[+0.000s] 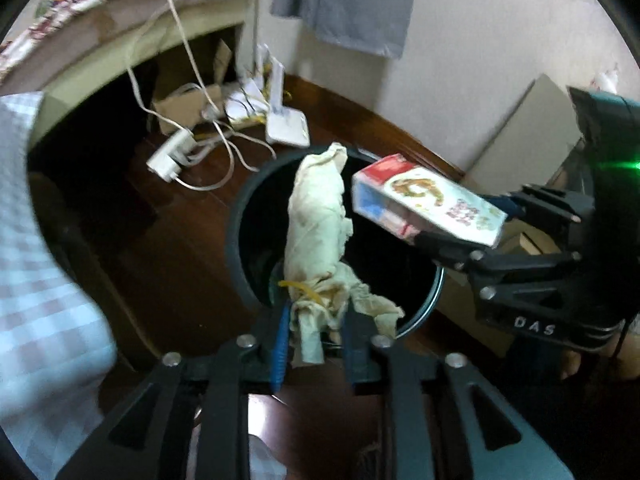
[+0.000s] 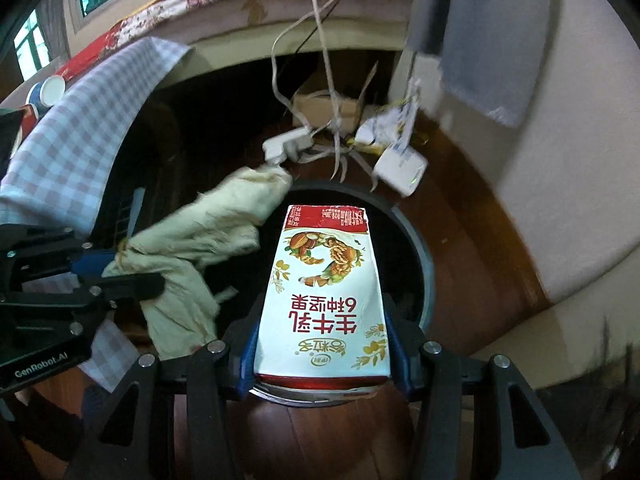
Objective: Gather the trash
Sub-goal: 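Open both tools to drop the rag and carton into the bin, then move both open tools back toward the trash on the table, then grasp the red plastic bag with the left tool while the right tool grasps the red paper cup, then carry the red bag and red cup with both tools over the trash bin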
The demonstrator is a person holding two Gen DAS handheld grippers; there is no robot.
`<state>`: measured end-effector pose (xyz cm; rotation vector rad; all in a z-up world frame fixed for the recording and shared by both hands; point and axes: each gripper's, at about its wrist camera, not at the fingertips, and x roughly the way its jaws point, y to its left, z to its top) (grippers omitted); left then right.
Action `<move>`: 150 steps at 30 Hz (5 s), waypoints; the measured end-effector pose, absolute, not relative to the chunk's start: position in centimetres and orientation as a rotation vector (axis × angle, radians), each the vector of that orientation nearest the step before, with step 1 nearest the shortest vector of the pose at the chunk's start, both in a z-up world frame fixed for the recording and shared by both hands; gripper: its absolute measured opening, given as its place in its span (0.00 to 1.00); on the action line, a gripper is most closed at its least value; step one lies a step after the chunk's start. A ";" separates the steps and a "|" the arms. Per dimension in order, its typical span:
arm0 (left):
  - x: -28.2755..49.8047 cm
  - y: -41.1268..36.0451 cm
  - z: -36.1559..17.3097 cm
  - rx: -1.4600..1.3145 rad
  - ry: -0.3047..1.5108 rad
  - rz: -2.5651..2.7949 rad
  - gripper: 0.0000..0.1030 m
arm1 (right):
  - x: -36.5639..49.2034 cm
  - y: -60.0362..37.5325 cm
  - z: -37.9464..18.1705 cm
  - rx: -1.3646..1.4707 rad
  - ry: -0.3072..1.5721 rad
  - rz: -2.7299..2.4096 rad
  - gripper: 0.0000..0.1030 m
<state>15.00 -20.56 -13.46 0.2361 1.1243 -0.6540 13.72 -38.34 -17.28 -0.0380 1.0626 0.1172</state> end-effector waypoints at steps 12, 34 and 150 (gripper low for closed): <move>13.3 -18.2 -10.6 0.268 1.007 -0.460 0.91 | 12.4 -41.3 -15.9 0.060 1.035 -0.147 1.00; 11.7 -13.5 -2.4 0.146 0.803 -0.339 0.92 | 10.8 -35.9 -6.8 0.046 0.845 -0.101 1.00; 8.3 2.3 1.6 -0.052 0.598 -0.108 0.34 | 11.6 -17.3 0.2 0.007 0.691 0.351 0.03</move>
